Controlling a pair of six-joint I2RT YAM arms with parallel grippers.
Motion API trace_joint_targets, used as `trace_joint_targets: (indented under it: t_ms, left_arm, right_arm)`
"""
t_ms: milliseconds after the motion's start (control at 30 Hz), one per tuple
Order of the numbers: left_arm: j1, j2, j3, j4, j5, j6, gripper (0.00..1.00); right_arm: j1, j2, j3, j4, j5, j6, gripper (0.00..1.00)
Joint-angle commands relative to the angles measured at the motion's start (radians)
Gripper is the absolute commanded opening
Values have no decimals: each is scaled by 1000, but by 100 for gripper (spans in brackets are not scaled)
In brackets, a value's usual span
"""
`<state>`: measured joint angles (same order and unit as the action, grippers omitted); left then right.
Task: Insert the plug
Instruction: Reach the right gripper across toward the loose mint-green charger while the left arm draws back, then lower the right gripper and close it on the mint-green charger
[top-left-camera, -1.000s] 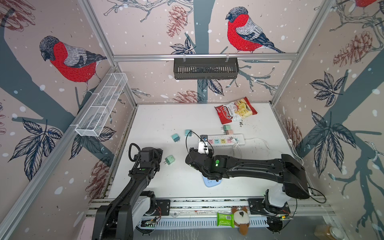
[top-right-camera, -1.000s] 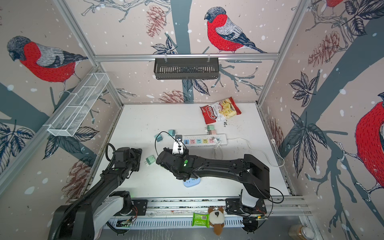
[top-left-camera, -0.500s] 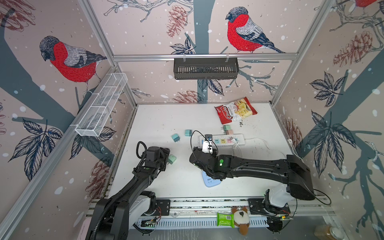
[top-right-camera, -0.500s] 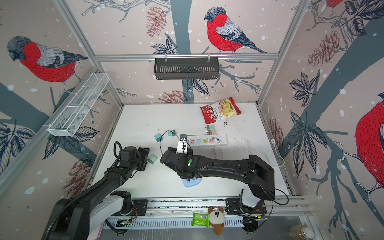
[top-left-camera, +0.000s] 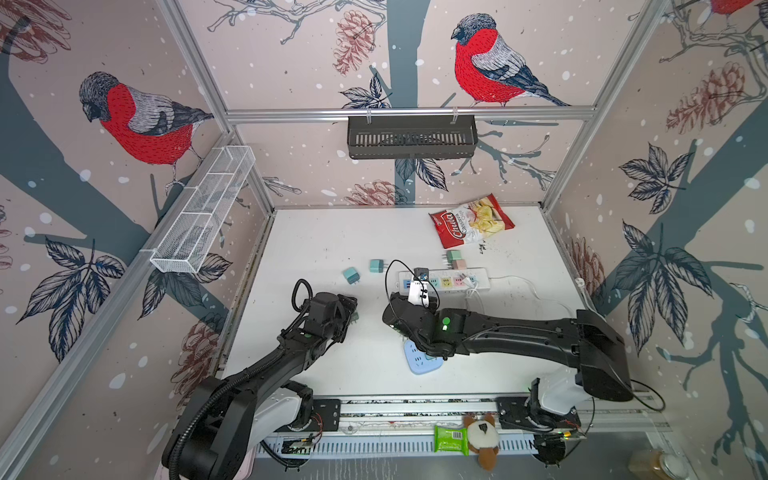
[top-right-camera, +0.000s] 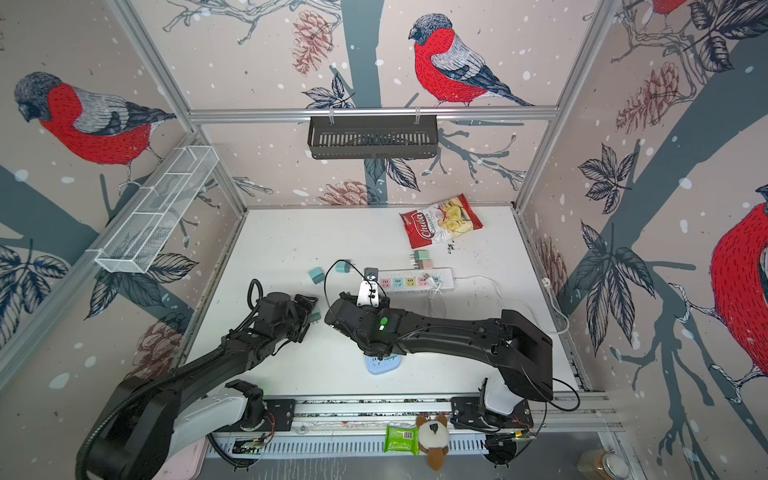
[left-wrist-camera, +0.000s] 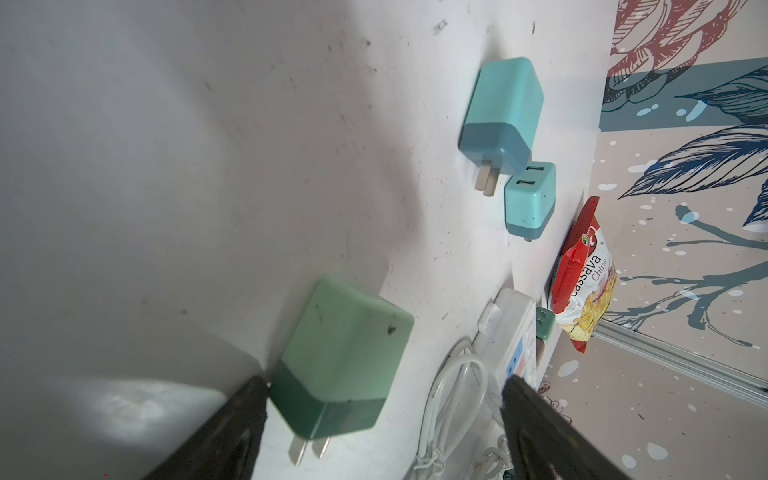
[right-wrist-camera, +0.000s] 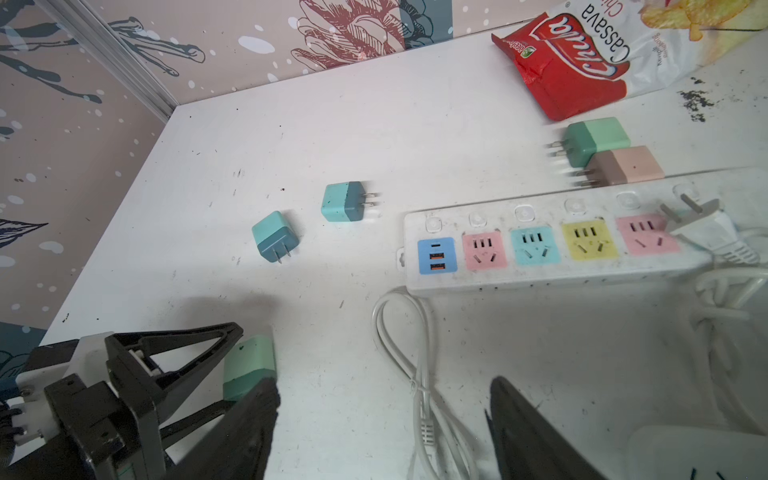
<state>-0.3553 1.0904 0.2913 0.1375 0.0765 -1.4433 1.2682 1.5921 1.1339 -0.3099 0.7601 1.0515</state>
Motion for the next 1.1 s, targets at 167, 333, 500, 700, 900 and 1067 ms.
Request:
trace_joint_targets:
  t_ms: [167, 333, 500, 700, 900, 1067]
  left_arm:
    - [-4, -35, 68, -72, -74, 48, 90]
    - [-4, -143, 105, -141, -195, 138, 93]
    - [14, -281, 138, -204, -347, 290, 96]
    - [40, -479, 160, -208, -454, 485, 97]
    - [52, -616, 118, -203, -554, 522, 97]
    - [68, -648, 107, -251, -609, 458, 97]
  right_arm:
    - [-4, -7, -11, 45, 2, 4, 80]
    - [18, -22, -33, 105, 25, -44, 77]
    - [51, -36, -73, 221, 57, -139, 78]
    - [39, 34, -2, 185, -29, -177, 86]
    - [33, 148, 91, 188, -73, -208, 91]
    - [12, 251, 169, 199, -155, -242, 91]
